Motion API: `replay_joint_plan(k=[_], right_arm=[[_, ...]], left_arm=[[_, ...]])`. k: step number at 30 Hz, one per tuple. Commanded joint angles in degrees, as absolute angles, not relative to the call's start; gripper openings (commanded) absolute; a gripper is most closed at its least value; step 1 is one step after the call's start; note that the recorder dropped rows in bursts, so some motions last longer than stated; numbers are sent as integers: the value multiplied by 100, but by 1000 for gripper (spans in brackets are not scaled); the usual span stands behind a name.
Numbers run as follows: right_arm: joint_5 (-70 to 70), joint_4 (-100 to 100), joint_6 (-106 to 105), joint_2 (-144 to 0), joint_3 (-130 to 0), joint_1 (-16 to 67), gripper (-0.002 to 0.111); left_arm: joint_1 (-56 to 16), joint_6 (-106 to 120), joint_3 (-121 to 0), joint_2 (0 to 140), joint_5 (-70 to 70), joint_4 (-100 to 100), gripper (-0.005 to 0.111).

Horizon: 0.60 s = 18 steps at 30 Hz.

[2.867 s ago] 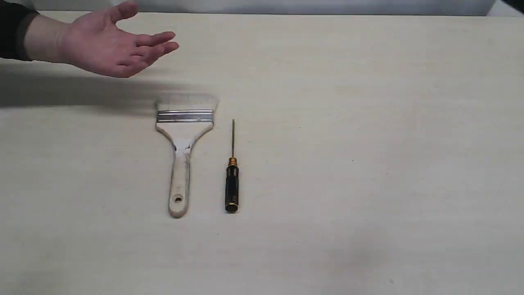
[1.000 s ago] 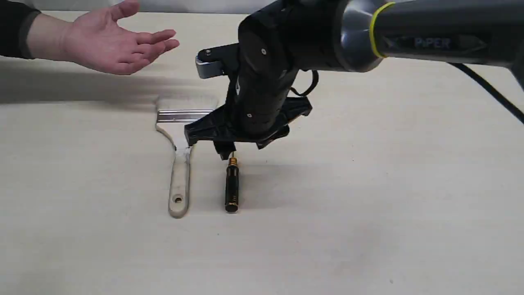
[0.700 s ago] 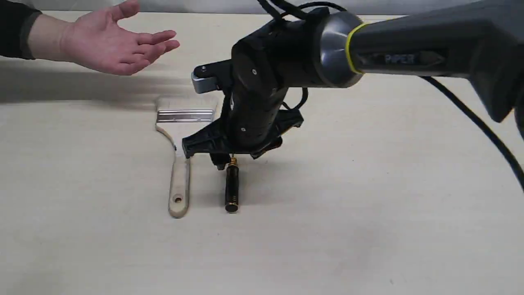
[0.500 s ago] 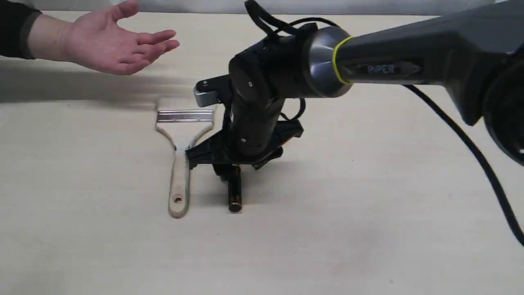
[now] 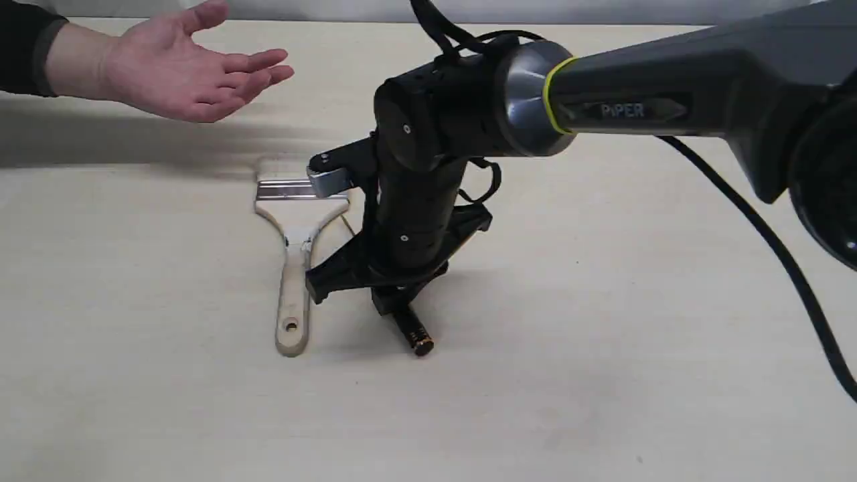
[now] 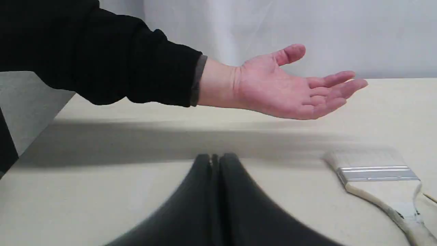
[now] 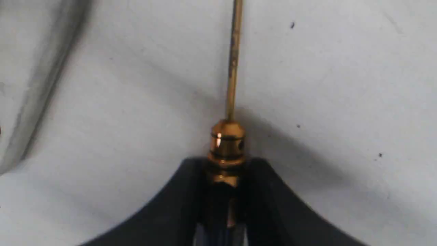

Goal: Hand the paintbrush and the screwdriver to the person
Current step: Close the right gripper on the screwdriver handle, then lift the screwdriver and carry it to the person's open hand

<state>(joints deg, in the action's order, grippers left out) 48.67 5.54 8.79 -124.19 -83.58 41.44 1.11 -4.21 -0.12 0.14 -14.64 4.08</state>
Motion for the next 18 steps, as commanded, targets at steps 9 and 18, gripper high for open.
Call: replay_joint_plan(k=[9,18], right_arm=[[4981,686,711,-11148,-8321,4140,5],[4549,700,666,-9805,-8807,4140,5]], left_arm=[[64,-432,0,0,-1431,390,0],[64,-432,0,0,-1431,390,0]])
